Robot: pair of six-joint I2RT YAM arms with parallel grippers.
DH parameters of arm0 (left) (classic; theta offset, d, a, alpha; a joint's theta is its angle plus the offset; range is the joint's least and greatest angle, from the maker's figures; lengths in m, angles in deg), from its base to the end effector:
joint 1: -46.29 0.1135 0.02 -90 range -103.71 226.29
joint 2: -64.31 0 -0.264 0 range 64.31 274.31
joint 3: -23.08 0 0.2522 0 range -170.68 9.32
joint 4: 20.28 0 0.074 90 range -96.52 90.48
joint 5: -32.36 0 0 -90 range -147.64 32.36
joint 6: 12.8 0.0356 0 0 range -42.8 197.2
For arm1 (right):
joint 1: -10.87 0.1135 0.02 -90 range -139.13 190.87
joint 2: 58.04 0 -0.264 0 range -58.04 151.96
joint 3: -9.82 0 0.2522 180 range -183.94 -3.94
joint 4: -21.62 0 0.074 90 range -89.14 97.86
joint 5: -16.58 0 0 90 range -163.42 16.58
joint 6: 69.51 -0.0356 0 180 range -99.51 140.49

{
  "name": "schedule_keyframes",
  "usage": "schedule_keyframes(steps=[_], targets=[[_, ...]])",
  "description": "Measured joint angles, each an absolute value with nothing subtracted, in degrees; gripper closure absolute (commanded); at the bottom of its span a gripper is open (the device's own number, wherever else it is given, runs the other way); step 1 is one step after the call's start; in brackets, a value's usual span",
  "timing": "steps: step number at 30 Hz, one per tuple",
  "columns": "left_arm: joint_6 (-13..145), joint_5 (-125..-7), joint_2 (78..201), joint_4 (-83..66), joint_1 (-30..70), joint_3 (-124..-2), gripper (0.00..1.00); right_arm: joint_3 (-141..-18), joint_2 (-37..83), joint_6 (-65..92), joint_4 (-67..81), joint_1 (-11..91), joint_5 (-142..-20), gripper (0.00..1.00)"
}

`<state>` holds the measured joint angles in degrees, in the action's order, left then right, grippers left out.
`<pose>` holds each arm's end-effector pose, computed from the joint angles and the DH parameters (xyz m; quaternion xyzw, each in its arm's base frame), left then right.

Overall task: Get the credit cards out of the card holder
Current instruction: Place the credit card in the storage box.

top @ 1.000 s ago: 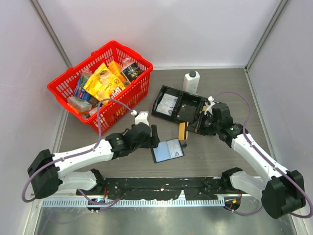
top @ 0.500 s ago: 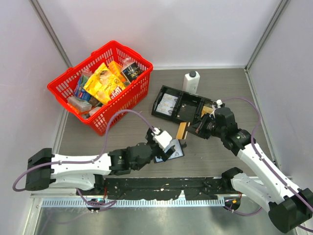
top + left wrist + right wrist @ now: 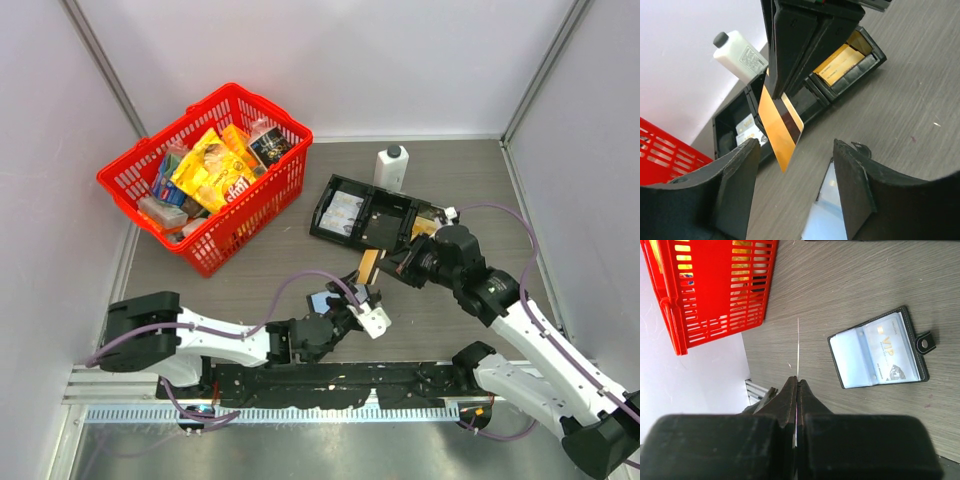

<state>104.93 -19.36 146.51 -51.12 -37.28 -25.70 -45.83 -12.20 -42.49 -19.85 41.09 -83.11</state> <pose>0.0551 -0.2922 0.2316 0.4360 0.5724 -0.0963 0.6878 0.1503 0.0945 0.2886 0.2059 0.8464 0.4035 0.2801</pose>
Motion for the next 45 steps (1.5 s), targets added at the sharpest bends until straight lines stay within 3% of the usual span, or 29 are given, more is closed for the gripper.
schedule_keyframes(steps=[5,7,10,14,17,27,36,45], targets=[[108.3,-17.2,151.0,-57.0,-37.3,-27.6,0.81,-45.9,-12.8,-43.9,-20.5,42.4,-81.5,0.99],[109.3,-16.5,152.1,-58.4,-37.3,-28.2,1.00,-45.9,-13.0,-44.3,-20.7,42.6,-81.1,0.99],[110.1,-15.8,152.5,-59.5,-37.3,-28.4,1.00,-45.9,-13.3,-44.6,-20.7,42.7,-80.6,0.95],[109.6,-15.4,152.3,-60.1,-37.3,-28.4,1.00,-46.0,-13.6,-44.4,-20.4,42.7,-80.3,0.70],[107.0,-15.2,150.7,-58.4,-37.2,-28.4,1.00,-47.2,-13.6,-41.9,-20.5,42.7,-79.4,0.59],[83.2,-25.3,131.1,-38.8,-27.3,-27.3,1.00,-52.3,-16.2,-20.3,-13.8,42.7,-78.9,0.29],[63.3,-44.6,116.7,-25.9,-13.5,-25.7,1.00,-47.8,-13.9,-4.6,-1.9,42.7,-91.9,0.29],[48.7,-65.7,114.8,-25.5,-0.6,-23.9,1.00,-42.4,-7.9,1.4,9.6,42.3,-104.9,0.31]])
